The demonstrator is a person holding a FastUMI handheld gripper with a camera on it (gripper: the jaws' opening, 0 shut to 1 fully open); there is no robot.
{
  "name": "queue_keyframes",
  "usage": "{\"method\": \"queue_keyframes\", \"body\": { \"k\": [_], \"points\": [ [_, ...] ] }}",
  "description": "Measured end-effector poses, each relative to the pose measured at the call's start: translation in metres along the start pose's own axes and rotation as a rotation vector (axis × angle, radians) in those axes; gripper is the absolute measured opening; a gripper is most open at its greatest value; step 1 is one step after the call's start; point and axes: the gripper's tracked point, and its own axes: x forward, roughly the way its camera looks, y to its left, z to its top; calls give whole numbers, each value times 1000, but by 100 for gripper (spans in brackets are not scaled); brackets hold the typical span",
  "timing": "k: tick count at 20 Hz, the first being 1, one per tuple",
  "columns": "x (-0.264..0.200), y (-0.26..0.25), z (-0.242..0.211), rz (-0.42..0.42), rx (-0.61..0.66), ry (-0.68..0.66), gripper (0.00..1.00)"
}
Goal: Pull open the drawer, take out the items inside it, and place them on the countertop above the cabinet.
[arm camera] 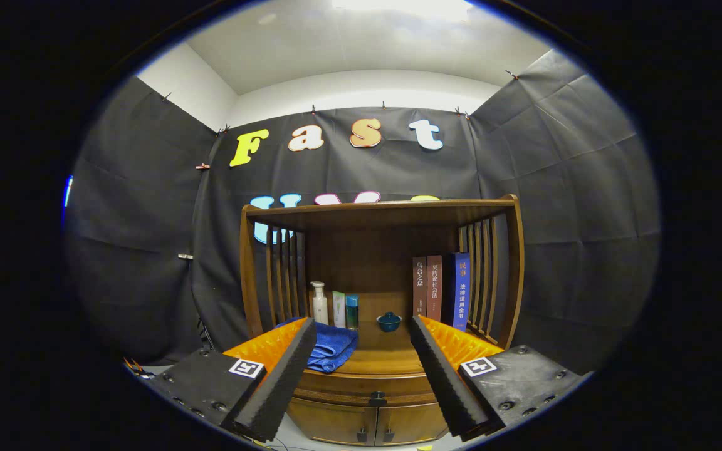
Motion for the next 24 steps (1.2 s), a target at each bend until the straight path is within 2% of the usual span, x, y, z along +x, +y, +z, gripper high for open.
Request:
{"method": "queue_keyframes", "body": {
  "k": [5,9,18,24],
  "points": [
    [7,-4,-17,-15,-3,28,98],
    [22,-9,-48,-42,10,56,98],
    [62,-8,-172,-55,25,182,99],
    [88,-24,-242,-107,24,257,99]
  ]
}}
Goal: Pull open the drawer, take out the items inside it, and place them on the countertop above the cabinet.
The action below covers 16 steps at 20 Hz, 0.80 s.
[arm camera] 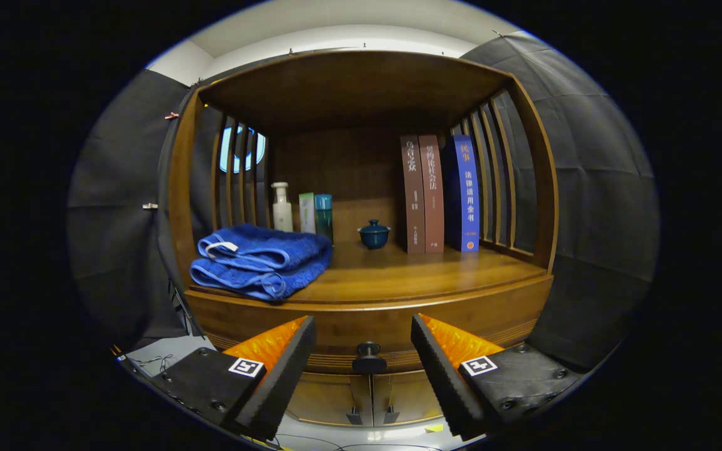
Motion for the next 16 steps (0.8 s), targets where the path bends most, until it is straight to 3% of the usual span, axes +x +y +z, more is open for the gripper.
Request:
{"method": "queue_keyframes", "body": {
  "k": [5,7,11,13,15,16],
  "points": [
    [29,-6,-46,-18,5,110,97],
    [34,-10,-56,-14,6,139,89],
    [46,-9,-81,-8,9,235,62],
    [30,-9,-76,-10,5,237,49],
    [46,-7,-86,-12,5,226,49],
    [42,-7,-80,-11,1,228,41]
  ]
}}
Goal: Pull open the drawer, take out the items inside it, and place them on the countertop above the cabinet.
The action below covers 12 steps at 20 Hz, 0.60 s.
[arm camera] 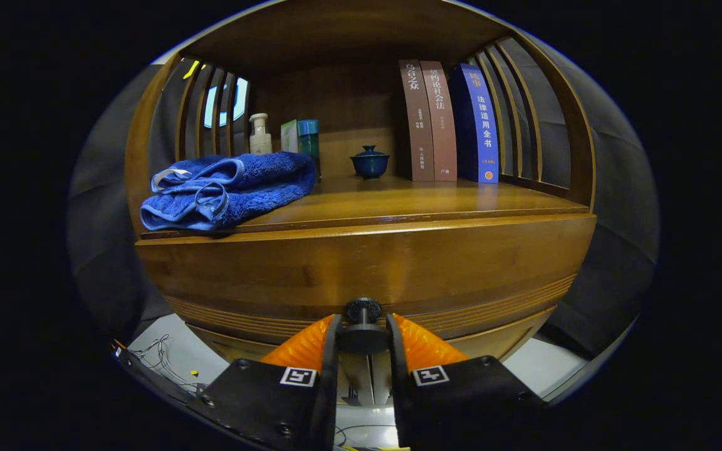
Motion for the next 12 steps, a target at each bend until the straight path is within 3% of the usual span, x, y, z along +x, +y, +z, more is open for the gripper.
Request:
{"method": "queue_keyframes", "body": {
  "k": [2,4,12],
  "points": [
    [3,-2,-4,-3,-13,9,41],
    [0,-1,-2,-3,-27,15,31],
    [-21,-1,-9,9,-39,30,30]
  ]
}}
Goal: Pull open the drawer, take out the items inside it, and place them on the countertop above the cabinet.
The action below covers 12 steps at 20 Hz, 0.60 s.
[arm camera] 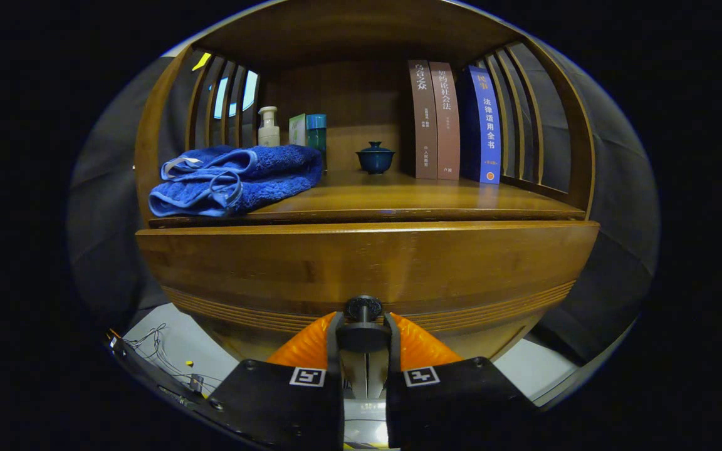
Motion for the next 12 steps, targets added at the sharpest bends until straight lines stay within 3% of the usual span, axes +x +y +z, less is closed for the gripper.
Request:
{"method": "queue_keyframes", "body": {
  "k": [12],
  "points": [
    [-93,-5,-34,7,4,44,30]
  ]
}}
